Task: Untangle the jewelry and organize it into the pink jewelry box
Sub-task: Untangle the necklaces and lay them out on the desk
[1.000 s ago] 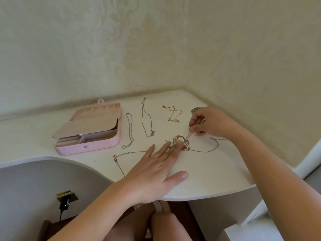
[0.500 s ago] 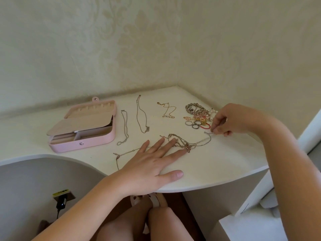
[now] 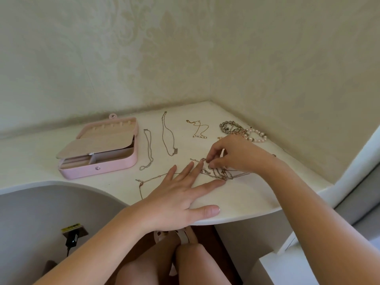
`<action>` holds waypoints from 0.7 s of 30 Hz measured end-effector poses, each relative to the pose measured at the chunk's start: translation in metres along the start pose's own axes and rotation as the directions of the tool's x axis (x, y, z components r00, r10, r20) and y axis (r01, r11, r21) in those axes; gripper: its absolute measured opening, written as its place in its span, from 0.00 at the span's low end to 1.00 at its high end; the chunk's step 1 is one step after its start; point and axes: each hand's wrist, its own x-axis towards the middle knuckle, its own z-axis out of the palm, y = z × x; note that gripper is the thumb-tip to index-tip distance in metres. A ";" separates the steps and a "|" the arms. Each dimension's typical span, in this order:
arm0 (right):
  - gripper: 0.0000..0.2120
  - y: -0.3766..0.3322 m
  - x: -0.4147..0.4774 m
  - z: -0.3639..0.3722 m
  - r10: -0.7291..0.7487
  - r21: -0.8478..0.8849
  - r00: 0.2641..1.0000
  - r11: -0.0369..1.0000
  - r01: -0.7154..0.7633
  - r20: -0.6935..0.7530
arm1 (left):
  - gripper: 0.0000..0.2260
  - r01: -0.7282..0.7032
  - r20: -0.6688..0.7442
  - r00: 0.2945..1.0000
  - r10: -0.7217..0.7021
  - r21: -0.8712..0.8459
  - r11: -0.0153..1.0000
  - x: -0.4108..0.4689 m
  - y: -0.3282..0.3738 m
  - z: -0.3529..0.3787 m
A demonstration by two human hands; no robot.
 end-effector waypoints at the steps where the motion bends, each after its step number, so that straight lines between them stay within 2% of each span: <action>1: 0.04 0.001 0.003 0.000 0.015 0.008 1.000 1.000 -0.015 0.018 | 0.25 -0.001 -0.003 1.000 0.001 0.006 1.000 0.000 0.000 0.000; 6: 0.08 0.001 0.010 -0.008 0.060 0.069 0.986 0.995 -0.071 0.153 | 0.26 0.001 -0.009 1.000 0.000 0.015 1.000 0.000 -0.001 0.001; 12: 0.06 -0.007 0.019 -0.015 0.103 -0.129 0.949 0.989 -0.067 0.299 | 0.27 -0.012 -0.009 1.000 0.012 0.035 0.999 0.002 -0.002 0.003; 17: 0.07 -0.012 0.022 -0.010 0.101 -0.236 0.949 0.971 -0.030 0.298 | 0.27 -0.011 -0.010 1.000 0.012 0.044 0.999 0.001 -0.001 0.003; 19: 0.04 -0.010 0.020 -0.007 0.100 -0.137 0.965 0.988 -0.068 0.242 | 0.27 -0.008 -0.013 1.000 0.009 0.043 0.999 0.001 -0.002 0.003; 21: 0.02 -0.005 0.017 -0.008 0.092 0.165 0.985 0.979 -0.116 0.149 | 0.27 -0.007 -0.011 1.000 0.008 0.041 0.999 0.001 -0.002 0.003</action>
